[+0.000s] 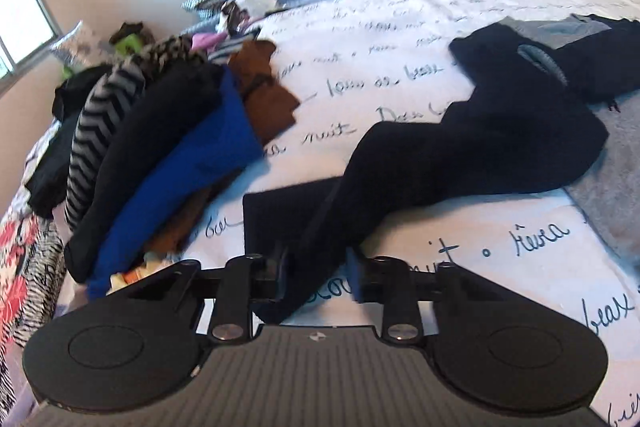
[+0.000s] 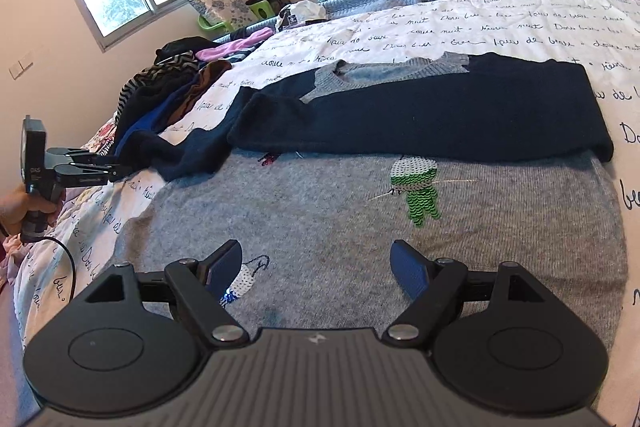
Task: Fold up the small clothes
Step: 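Lift the held sleeve with the left gripper and carry it across the sweater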
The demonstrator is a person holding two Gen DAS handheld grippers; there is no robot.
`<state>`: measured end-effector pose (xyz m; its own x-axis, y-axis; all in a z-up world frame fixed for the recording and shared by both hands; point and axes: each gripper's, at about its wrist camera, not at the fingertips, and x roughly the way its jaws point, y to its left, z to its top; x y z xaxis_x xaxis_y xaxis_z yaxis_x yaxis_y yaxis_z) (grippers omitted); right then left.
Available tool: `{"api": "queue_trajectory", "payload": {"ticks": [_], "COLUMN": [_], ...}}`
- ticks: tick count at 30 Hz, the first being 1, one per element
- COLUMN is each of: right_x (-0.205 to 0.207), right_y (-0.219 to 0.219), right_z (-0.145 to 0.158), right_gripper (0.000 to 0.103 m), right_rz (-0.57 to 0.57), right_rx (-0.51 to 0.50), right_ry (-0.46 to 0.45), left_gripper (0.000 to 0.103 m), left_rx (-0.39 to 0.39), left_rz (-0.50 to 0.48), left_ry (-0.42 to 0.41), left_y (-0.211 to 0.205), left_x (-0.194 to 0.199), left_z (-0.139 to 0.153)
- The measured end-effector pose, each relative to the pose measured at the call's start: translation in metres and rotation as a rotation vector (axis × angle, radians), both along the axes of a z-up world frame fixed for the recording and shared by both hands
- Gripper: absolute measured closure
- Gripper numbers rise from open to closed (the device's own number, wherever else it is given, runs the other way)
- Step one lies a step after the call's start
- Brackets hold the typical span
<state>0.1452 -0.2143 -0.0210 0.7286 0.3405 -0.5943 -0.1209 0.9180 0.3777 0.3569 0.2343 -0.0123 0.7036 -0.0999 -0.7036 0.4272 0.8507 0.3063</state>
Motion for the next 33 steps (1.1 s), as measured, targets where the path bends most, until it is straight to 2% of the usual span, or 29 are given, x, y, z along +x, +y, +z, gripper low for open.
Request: {"api": "queue_trajectory", "payload": {"ticks": [1,3,5,9,10,12,14,15,16,17,18,19,20,21,22,24,27,28,31,33], "right_x": [-0.001,-0.001,-0.002,-0.001,-0.001,0.001,0.002,0.002,0.001,0.000,0.000,-0.002,-0.004,-0.007,-0.009,-0.012,-0.009,-0.007,-0.004,-0.003], "right_y": [0.000,0.001,0.001,-0.002,-0.002,-0.002,0.000,0.001,0.003,0.004,0.005,0.005,0.005,0.005,0.004,0.001,-0.005,-0.006,-0.003,0.002], "right_z": [0.001,0.001,0.001,-0.003,-0.004,-0.008,-0.011,-0.011,-0.011,-0.010,-0.009,-0.006,-0.004,-0.002,0.000,0.001,-0.003,-0.005,-0.010,-0.010], "right_gripper": [0.021,0.021,0.021,0.021,0.021,0.021,0.021,0.021,0.021,0.021,0.021,0.021,0.021,0.021,0.021,0.021,0.020,0.020,0.020,0.020], "right_rz": [0.002,0.006,0.003,-0.003,-0.004,-0.005,-0.007,-0.007,-0.006,-0.003,0.001,0.008,0.014,0.020,0.022,0.015,0.002,-0.002,-0.005,0.004], "right_rx": [-0.002,-0.003,-0.006,0.004,0.008,0.017,0.018,0.018,0.017,0.019,0.023,0.027,0.028,0.024,0.016,-0.008,0.008,0.020,0.034,0.027], "right_ry": [-0.002,-0.003,0.002,0.015,0.020,0.029,0.036,0.035,0.033,0.031,0.029,0.025,0.019,0.009,0.001,-0.008,0.014,0.024,0.032,0.032], "left_gripper": [0.091,0.093,0.094,0.094,0.094,0.094,0.093,0.091,0.082,0.081,0.064,0.058,0.058,0.055,0.048,0.043,0.035,0.032,0.032,0.033], "left_rx": [-0.034,-0.084,-0.154,-0.430,-0.471,-0.538,-0.616,-0.636,-0.619,-0.590,-0.539,-0.485,-0.453,-0.450,-0.471,-0.536,-0.695,-0.776,-1.072,-1.234], "left_rz": [0.012,0.041,0.056,0.101,0.122,0.181,0.285,0.362,0.452,0.540,0.635,0.713,0.771,0.808,0.822,0.827,0.821,0.817,0.830,0.878], "left_ry": [0.016,0.002,-0.030,-0.026,-0.026,-0.026,-0.023,-0.025,-0.029,-0.021,0.003,0.014,0.012,0.009,0.011,0.032,0.072,0.094,0.169,0.170], "left_y": [0.002,0.005,0.009,0.029,0.032,0.040,0.052,0.058,0.063,0.068,0.074,0.077,0.081,0.085,0.088,0.093,0.094,0.095,0.094,0.093], "left_x": [0.001,-0.004,-0.014,-0.035,-0.037,-0.031,-0.017,-0.006,0.006,0.017,0.029,0.036,0.038,0.037,0.032,0.018,-0.004,-0.014,-0.026,-0.026], "left_z": [0.001,0.010,0.028,0.078,0.089,0.106,0.112,0.111,0.106,0.100,0.090,0.083,0.077,0.072,0.069,0.062,0.055,0.052,0.027,0.011]}}
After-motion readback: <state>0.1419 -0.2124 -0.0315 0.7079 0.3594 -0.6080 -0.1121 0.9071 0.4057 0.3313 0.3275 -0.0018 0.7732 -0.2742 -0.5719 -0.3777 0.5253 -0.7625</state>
